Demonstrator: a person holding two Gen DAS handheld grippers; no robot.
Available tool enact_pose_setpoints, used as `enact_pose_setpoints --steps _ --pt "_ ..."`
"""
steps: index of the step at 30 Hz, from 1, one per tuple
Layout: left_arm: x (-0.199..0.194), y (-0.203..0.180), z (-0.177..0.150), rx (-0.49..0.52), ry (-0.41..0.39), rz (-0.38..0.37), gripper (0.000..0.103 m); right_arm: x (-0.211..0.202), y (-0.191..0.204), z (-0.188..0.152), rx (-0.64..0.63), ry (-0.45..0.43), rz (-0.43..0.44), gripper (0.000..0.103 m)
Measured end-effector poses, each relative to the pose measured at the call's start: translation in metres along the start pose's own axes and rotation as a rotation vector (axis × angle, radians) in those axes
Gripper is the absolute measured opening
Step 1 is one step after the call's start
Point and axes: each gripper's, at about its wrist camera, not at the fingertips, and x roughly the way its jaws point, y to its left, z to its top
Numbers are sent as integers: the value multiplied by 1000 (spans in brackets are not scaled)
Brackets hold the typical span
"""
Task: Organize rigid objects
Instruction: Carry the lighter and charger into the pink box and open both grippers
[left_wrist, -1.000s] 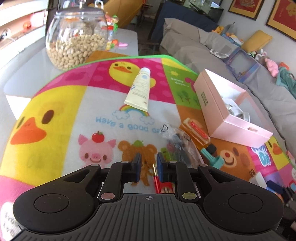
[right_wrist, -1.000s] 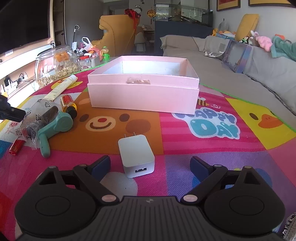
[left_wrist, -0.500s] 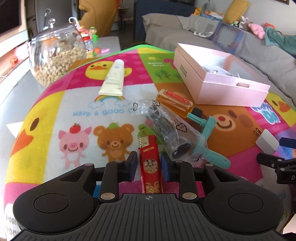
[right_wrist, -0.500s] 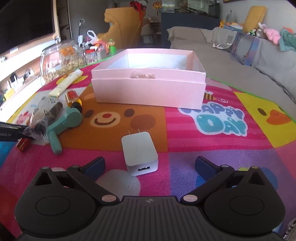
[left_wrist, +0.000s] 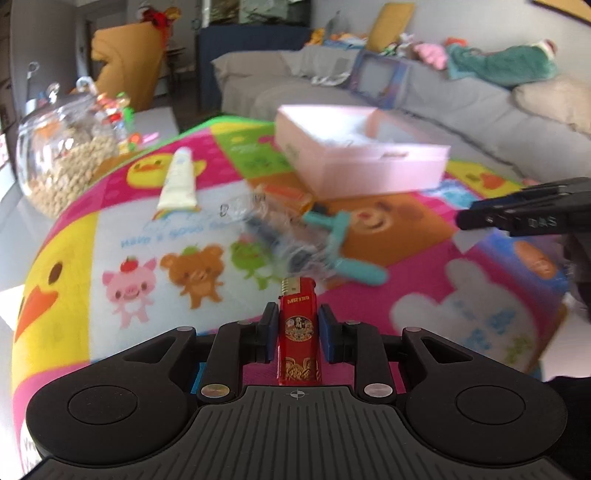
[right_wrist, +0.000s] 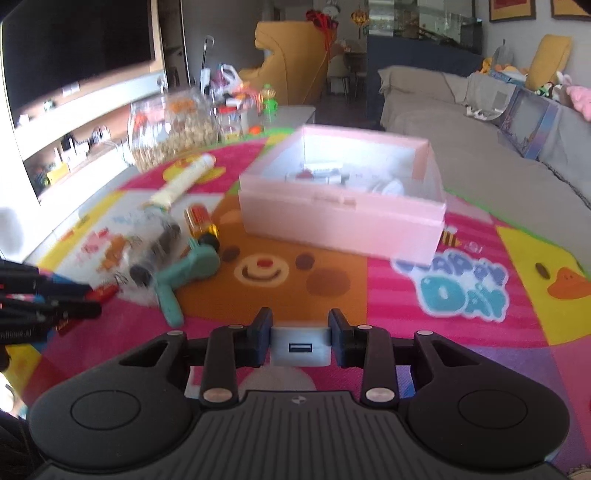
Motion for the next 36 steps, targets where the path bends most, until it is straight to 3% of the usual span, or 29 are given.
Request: enact_pose_setpoints --steps 2,6,7,8,11,13,16,17,18,20,21,24,29,32,34,36 --pt "-14 -4 21 14 -48 -49 26 -19 -3 13 -7 -69 -12 32" --pt "-25 -17 90 84 -232 -92 26 -45 -8 52 -38 -229 -54 32" --pt "-23 -20 109 93 -276 -107 26 -48 -11 64 -43 -263 -70 29" --pt "-20 -22 128 97 -316 -122 26 -49 -13 75 -46 -291 -87 11" --pt "2 -27 178 78 -381 -166 26 -44 -26 109 -29 -326 -100 8" --pt "24 -23 204 11 -393 -221 27 -37 -36 131 -13 -346 -107 8" --pt "70 -15 228 -82 -286 -210 27 -25 -50 153 17 -370 -131 13" --pt "82 -12 226 -100 -267 -195 27 -22 -53 158 23 -356 -151 27" --pt "91 -9 222 -109 -250 -179 27 -19 -55 158 29 -350 -171 47" --pt "102 -2 208 -120 -200 -165 27 -18 -55 145 22 -356 -185 70" --pt "106 2 199 -125 -176 -162 27 -15 -52 135 4 -343 -185 71" --pt "112 17 172 -154 -117 -128 27 5 -39 102 -76 -237 -175 71" --pt "96 35 127 -211 -93 -92 27 58 -8 56 -161 -26 -114 71" --pt "80 42 102 -231 -80 -66 27 83 -3 47 -159 28 -131 71" --pt "69 47 86 -252 -76 -40 27 93 -6 47 -114 52 -126 65" --pt "59 56 71 -286 -70 -17 27 100 -9 49 -64 74 -130 36"
